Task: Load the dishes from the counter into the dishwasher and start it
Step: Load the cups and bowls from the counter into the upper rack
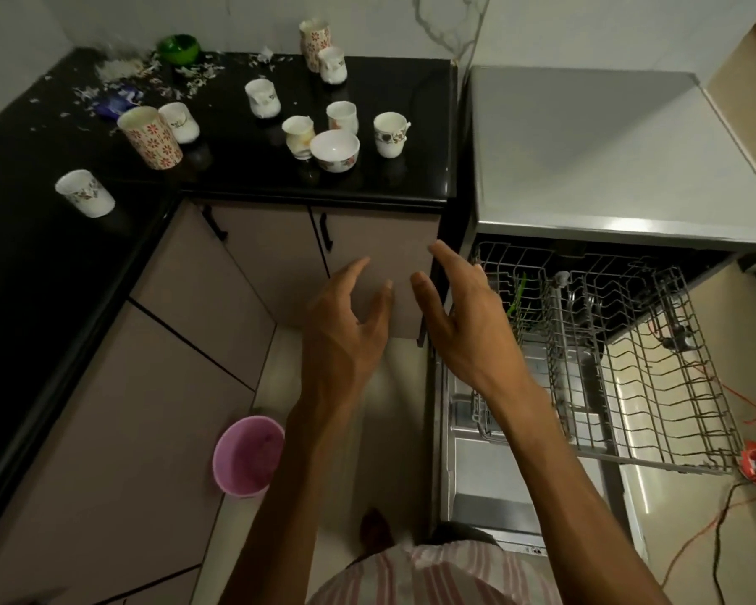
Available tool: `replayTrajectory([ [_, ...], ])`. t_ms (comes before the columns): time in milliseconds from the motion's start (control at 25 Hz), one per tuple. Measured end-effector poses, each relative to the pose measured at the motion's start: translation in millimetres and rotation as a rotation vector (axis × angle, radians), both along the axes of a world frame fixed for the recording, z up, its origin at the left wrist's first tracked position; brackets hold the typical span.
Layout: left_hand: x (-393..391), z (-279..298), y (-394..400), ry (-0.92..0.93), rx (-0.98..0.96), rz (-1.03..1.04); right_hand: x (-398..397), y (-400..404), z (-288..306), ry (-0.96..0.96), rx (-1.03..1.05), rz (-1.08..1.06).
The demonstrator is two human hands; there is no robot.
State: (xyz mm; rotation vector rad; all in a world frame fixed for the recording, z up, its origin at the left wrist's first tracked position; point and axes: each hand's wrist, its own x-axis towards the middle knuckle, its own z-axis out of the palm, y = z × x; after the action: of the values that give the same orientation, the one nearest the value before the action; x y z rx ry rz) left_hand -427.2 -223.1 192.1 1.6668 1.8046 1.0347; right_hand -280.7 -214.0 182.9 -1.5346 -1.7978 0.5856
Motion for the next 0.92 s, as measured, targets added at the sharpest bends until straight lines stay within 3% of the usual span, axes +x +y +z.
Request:
replayTrajectory([
  [360,-25,11,49,-0.029,0.019,0.037,-33,60,6,0.026,0.04,0.056],
  [920,-32,15,138,-0.088,0.072,0.086,-38,153,15,0.027,-0.059,0.107],
])
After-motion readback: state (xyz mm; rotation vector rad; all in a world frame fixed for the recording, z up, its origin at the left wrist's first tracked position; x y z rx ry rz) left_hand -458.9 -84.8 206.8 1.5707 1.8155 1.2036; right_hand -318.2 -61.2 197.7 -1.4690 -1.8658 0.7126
